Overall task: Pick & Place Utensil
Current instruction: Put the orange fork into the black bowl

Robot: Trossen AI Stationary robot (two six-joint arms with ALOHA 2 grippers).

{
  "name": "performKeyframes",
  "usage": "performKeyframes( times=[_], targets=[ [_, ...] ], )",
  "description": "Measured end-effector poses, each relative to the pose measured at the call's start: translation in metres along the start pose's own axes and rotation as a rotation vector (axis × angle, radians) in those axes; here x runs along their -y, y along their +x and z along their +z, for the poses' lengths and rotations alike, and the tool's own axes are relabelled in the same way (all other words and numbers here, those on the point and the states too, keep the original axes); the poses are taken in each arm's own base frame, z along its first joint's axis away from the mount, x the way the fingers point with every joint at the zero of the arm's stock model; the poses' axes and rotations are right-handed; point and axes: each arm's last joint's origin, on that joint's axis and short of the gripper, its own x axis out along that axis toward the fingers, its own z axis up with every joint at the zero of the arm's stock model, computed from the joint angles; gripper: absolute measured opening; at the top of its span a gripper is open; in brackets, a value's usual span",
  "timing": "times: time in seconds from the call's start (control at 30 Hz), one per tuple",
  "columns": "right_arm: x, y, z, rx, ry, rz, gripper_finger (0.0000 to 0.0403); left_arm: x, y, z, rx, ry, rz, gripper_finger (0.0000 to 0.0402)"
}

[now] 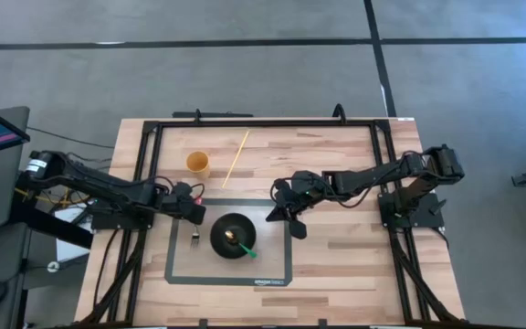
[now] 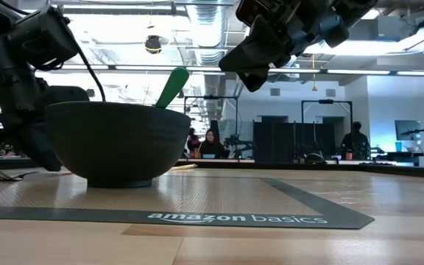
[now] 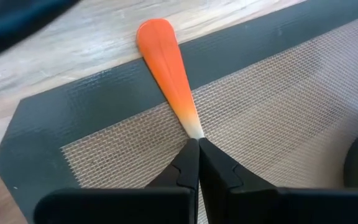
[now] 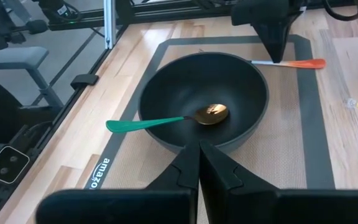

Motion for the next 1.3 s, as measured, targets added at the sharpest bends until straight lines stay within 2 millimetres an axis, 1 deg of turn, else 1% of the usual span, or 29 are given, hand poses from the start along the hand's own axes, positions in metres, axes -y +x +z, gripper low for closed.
performKeyframes(
  times=[0.13, 0.33, 0.47, 0.6, 0.73, 0.83, 0.93, 1.03, 1.13, 1.3],
  targets=[
    [0.000, 0.000, 0.000, 0.000, 0.005, 0.000, 0.0000, 0.001, -0.003, 0.001, 0.011, 0.005, -0.028, 0.0003],
    [0.000, 0.000, 0.000, 0.000, 0.008, 0.000, 0.0000, 0.001, -0.003, 0.001, 0.013, 0.005, -0.027, 0.0007],
    [0.000, 0.000, 0.000, 0.000, 0.007, 0.001, 0.0000, 0.003, -0.003, 0.001, -0.003, -0.011, -0.047, 0.0026],
    [-0.003, 0.001, 0.000, -0.002, 0.003, 0.008, 0.0000, 0.010, -0.003, 0.002, -0.039, -0.043, -0.130, 0.0053],
    [-0.006, 0.002, 0.000, -0.003, 0.000, 0.012, 0.0000, 0.010, -0.004, 0.001, -0.069, -0.089, -0.135, 0.0074],
    [-0.006, 0.002, -0.001, -0.004, -0.002, 0.014, 0.0000, 0.011, -0.004, 0.001, -0.088, -0.138, -0.141, 0.0078],
    [-0.006, 0.002, 0.000, -0.004, -0.001, 0.014, 0.0000, 0.011, -0.004, 0.000, -0.093, -0.150, -0.142, 0.0077],
    [-0.006, 0.002, 0.000, -0.004, -0.001, 0.013, 0.0000, 0.012, -0.004, 0.000, -0.135, -0.160, -0.157, 0.0077],
    [-0.006, 0.002, 0.000, -0.003, -0.001, 0.013, 0.0000, 0.019, -0.009, 0.001, -0.178, -0.158, -0.192, 0.0077],
    [-0.006, 0.002, -0.001, -0.004, -0.001, 0.013, 0.0000, 0.040, -0.025, 0.009, -0.225, -0.132, -0.281, 0.0077]
  ],
)
